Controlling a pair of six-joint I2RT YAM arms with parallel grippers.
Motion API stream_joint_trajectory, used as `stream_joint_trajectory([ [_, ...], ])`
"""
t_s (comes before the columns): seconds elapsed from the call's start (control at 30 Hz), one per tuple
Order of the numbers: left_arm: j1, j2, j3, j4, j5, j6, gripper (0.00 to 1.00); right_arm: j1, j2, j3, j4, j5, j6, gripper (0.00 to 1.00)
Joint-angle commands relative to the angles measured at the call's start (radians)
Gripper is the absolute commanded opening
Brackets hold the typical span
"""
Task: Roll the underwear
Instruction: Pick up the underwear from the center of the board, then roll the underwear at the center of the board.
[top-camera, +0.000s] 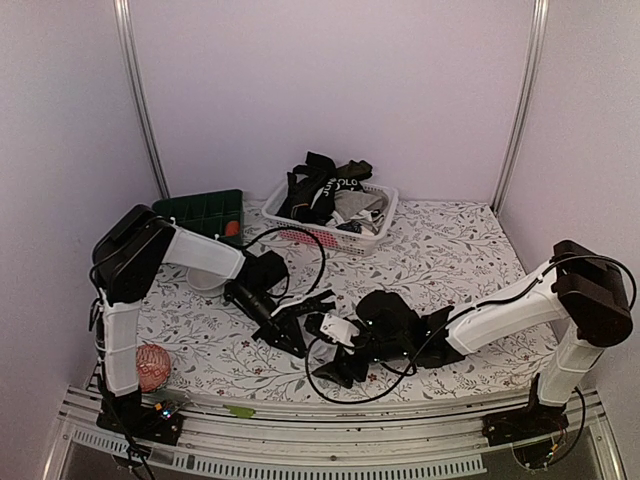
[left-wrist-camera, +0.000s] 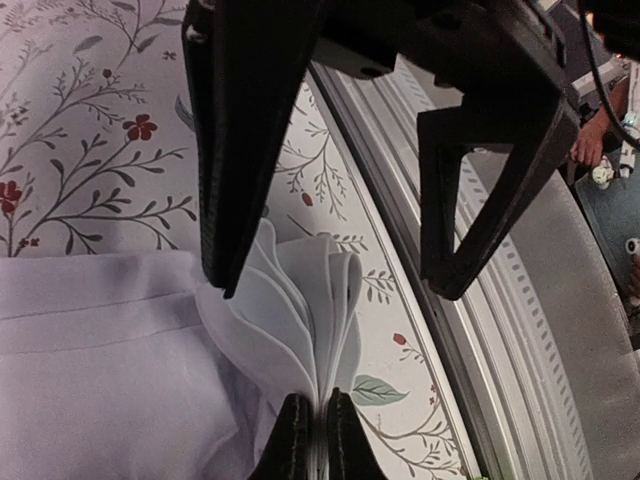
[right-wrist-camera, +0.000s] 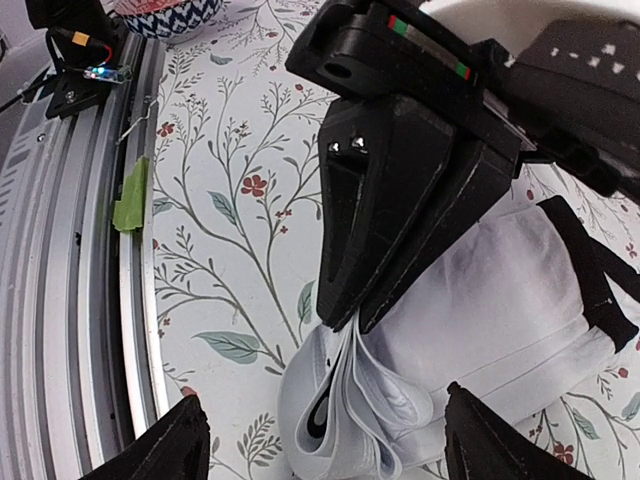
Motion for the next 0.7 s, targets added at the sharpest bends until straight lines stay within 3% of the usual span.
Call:
stream_joint_trajectory([
  [0.0, 0.017, 0.027, 0.024, -0.052, 0.035, 0.018, 0.00, 0.013, 0.051, 0.036, -0.004, 0.025, -0.093, 0.82],
  [0.2, 0.026, 0.030, 0.027, -0.051, 0.042, 0.016, 0.00, 0.015, 0.111, 0.065, -0.021, 0.020, -0.138, 0.81],
  [0.33, 0.028, 0.037, 0.027, -0.051, 0.042, 0.017, 0.00, 0.015, 0.130, 0.082, -0.031, 0.036, -0.152, 0.72],
  [0.5, 0.032, 0.037, 0.027, -0.047, 0.044, 0.014, 0.00, 0.016, 0.126, 0.089, -0.047, 0.027, -0.140, 0.45],
  [0.67, 0.054, 0.017, 0.016, -0.005, 0.049, -0.026, 0.01, 0.014, 0.144, 0.109, -0.063, 0.008, -0.115, 0.00],
])
